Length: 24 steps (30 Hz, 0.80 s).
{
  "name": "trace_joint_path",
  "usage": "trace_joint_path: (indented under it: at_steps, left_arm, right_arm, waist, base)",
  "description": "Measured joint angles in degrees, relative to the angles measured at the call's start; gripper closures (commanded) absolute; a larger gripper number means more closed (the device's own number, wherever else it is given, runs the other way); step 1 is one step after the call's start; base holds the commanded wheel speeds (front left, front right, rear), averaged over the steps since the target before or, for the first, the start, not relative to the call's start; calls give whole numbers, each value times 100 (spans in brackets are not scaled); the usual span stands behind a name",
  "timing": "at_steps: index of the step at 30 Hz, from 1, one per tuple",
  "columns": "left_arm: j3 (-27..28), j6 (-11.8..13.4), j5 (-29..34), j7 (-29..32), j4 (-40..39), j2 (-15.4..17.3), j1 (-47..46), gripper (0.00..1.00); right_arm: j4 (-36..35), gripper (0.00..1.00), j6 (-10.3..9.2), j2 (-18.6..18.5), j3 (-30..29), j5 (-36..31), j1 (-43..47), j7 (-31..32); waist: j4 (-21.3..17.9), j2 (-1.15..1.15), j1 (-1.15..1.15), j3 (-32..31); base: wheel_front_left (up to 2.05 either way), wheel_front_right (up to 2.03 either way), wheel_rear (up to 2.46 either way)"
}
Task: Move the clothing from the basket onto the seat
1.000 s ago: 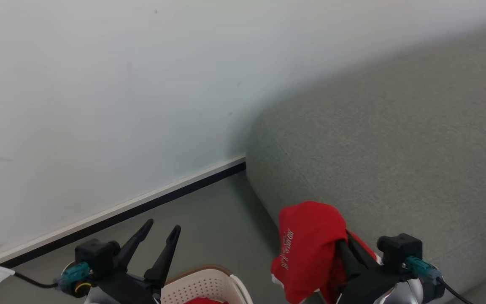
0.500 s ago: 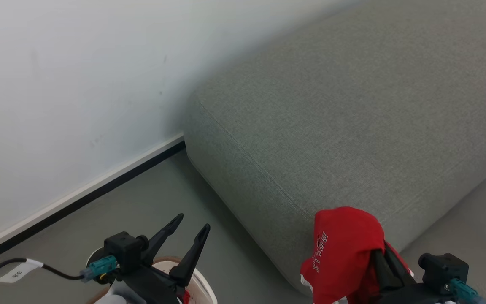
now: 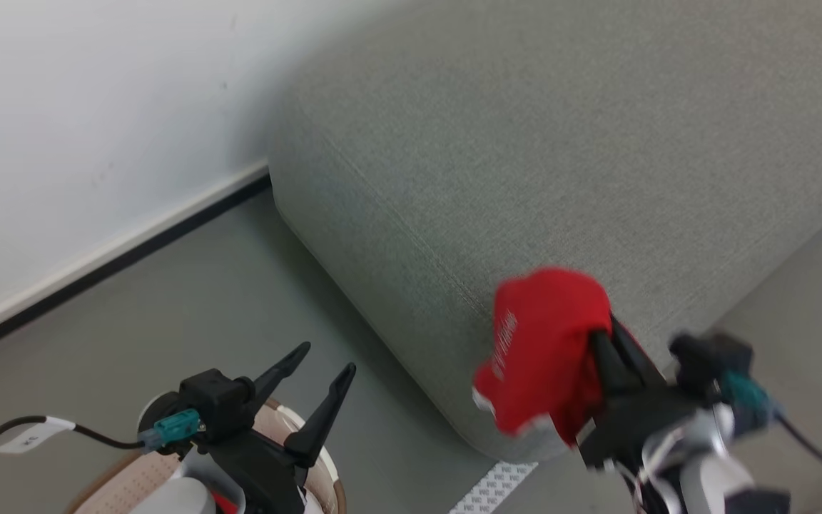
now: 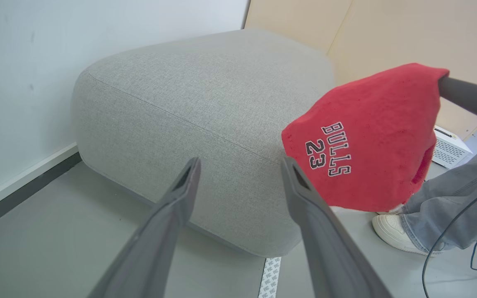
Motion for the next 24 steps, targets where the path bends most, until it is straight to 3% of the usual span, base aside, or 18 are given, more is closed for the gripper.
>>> trace_joint_path:
  at_steps: [5, 16, 24]
  left_arm:
    - [-130, 91, 238, 321, -446, 129, -213, 0]
    - [-614, -47, 801, 1085, -1513, 197, -938, 0]
    - [-760, 32, 964, 1150, -2146, 271, -900, 0]
  right_arm:
    - [619, 100, 1, -477, 127, 431, -1514, 18]
    - [2557, 100, 0, -1894, -891, 896, -4331, -541]
    - [3699, 100, 0, -2271, -1480, 576, -5424, -795]
  waist:
    - [10, 0, 0, 396]
    - [478, 1, 1, 1513]
    - [981, 1, 1, 2187]
  base:
    - [0, 0, 0]
    - [0, 0, 0]
    - [0, 0, 0]
